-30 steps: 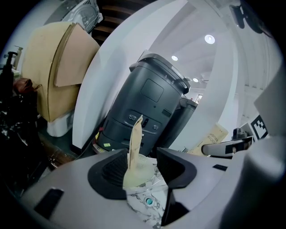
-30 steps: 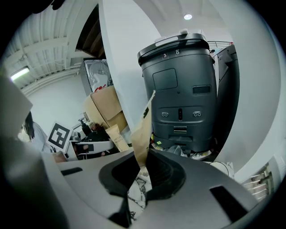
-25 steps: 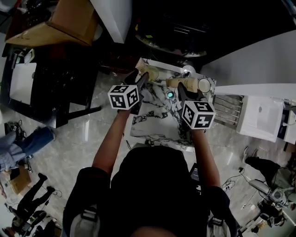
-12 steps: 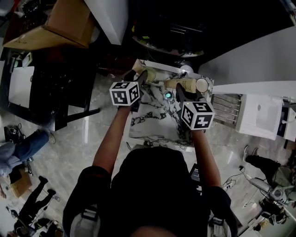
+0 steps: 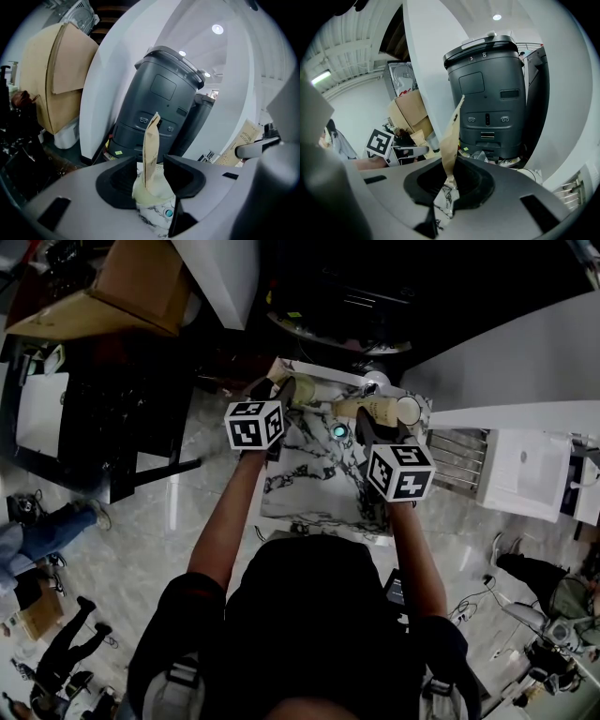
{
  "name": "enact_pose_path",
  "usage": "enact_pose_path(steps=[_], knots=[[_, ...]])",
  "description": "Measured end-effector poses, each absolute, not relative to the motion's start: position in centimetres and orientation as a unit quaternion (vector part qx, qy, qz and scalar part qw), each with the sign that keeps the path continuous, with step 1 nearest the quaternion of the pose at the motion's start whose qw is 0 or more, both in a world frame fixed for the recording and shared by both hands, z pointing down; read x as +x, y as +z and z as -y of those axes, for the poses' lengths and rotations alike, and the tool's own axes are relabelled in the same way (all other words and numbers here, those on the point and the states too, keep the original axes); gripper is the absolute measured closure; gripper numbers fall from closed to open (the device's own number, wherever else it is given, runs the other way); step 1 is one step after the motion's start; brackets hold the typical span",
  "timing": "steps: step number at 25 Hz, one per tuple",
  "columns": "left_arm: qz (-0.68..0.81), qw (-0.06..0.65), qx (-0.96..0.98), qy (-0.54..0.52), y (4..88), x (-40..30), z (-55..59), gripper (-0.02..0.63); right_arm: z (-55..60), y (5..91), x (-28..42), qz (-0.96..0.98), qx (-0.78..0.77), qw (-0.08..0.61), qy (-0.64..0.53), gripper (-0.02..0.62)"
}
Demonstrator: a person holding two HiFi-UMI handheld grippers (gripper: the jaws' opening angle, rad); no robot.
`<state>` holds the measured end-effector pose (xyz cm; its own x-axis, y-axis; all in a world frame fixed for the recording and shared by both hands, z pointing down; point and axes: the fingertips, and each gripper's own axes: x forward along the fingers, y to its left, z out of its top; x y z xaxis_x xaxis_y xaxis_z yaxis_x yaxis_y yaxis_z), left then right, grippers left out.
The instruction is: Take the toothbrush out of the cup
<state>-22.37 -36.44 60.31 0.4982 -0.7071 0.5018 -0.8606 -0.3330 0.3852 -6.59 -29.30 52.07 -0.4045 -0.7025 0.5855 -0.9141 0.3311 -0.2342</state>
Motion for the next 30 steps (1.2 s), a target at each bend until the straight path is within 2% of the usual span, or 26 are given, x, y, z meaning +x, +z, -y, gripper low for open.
enact_pose_path(steps=[5,9,30], knots=[[0.49,0.304,0.805,0.138,60.8,-22.2,36.7,0.442,29.2,52.2,-6.5,0.792,0.509,0.195,0.275,0.538],[0.498,0.295,0.801,0.152,60.9,-22.4,36.6,0.508,29.1,52.2,-6.5,0.791,0.51,0.195,0.276,0.538],[0.496,0.252,0.821,0.128,57.8,-22.7,36.2,0.538,29.1,51.7,-6.5,0.796,0.507,0.192,0.271,0.538]])
